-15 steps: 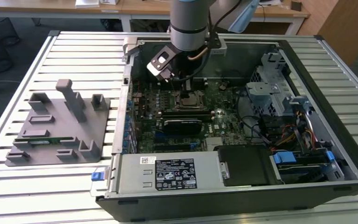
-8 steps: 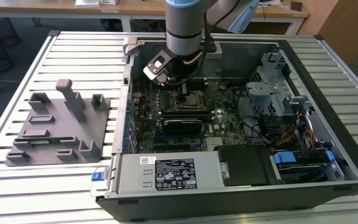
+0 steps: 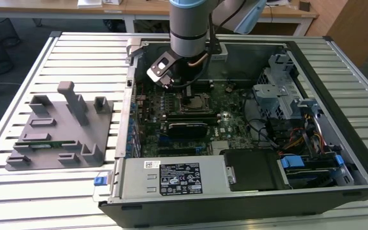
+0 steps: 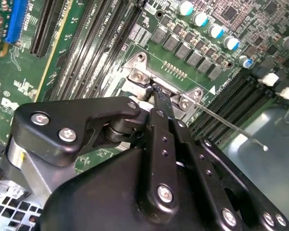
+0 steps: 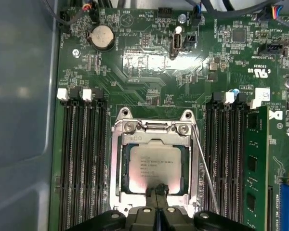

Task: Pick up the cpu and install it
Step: 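Close the cpu cover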

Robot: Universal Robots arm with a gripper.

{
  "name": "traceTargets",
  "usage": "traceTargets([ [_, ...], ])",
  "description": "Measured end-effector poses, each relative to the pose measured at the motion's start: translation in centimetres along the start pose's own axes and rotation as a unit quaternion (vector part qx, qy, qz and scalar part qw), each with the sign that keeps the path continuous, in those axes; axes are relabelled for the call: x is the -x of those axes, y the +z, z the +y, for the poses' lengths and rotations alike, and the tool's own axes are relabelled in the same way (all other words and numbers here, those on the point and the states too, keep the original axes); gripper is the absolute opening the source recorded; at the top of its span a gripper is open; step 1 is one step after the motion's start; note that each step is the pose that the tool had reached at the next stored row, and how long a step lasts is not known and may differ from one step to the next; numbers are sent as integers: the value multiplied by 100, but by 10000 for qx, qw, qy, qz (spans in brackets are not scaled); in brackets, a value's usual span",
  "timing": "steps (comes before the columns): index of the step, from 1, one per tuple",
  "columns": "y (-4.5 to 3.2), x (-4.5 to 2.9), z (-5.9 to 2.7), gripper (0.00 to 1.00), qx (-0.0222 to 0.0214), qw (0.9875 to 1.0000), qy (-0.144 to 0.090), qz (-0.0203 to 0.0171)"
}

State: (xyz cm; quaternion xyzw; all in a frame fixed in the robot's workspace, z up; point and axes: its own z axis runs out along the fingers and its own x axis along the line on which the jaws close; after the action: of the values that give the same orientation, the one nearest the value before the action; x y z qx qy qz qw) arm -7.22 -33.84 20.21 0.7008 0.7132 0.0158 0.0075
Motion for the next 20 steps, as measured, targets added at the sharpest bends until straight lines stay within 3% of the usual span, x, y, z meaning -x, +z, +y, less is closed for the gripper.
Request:
traceTargets([
  [4, -64, -1, 2, 11, 0, 10000, 0, 0],
  [12, -59, 2, 158, 11, -23, 10000, 1, 0],
  [20, -56, 4, 241, 11, -24, 10000, 0, 0],
])
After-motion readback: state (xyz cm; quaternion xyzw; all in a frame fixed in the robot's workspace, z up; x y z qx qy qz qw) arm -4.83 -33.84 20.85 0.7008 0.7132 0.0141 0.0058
